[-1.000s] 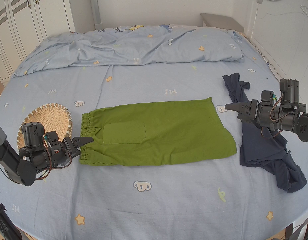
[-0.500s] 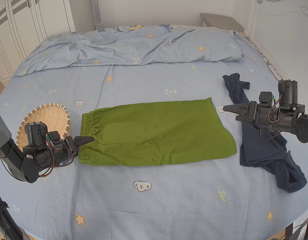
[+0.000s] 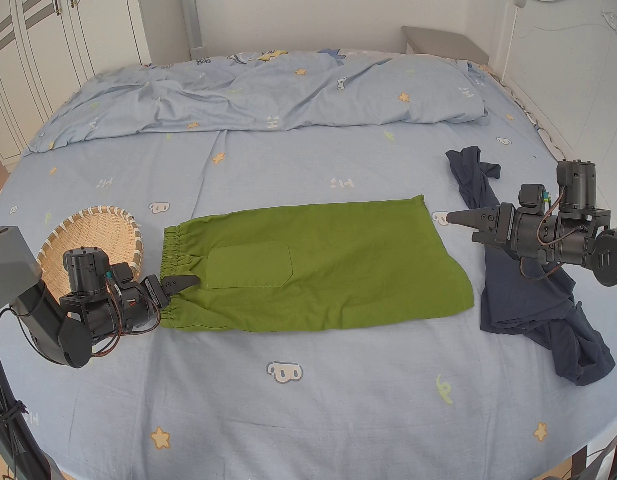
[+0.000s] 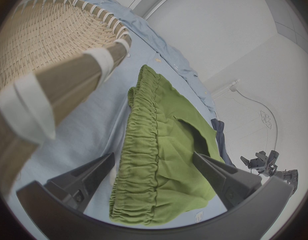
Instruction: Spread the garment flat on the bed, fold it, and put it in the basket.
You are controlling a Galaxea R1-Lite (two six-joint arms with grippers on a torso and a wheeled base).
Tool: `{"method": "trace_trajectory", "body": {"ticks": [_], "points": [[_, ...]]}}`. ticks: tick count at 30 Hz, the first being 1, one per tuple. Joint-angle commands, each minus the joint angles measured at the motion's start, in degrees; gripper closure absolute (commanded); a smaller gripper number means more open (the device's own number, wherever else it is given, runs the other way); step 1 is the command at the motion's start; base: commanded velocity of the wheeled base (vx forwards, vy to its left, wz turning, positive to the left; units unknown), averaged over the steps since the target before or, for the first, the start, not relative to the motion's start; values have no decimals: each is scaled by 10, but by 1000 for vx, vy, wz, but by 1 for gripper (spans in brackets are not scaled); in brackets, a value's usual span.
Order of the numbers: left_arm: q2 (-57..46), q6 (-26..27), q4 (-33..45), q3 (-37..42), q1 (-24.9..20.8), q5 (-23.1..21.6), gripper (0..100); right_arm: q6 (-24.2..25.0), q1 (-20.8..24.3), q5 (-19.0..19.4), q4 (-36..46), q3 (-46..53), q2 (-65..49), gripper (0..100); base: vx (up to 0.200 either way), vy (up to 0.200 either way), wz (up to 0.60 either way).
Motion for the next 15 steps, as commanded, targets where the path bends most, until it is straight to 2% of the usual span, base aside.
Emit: {"method": "trace_trajectory", "body": {"ticks": [1,10,11,15], "points": [[19,-1,1,-1,-2,1,0,0,0,0,0,0,0,0,0,0,0],[18,-24,0,-18,-10,-7,0,1,7,-1,0,1,1,0,0,0,0],[15,-37,0,-21,-10,-7,100,0,7,-1,0,0,1,0,0,0,0],[13,-48,0,-22,-9,-15,100,1,6,-1,0,0,2,0,0,0,0]]}}
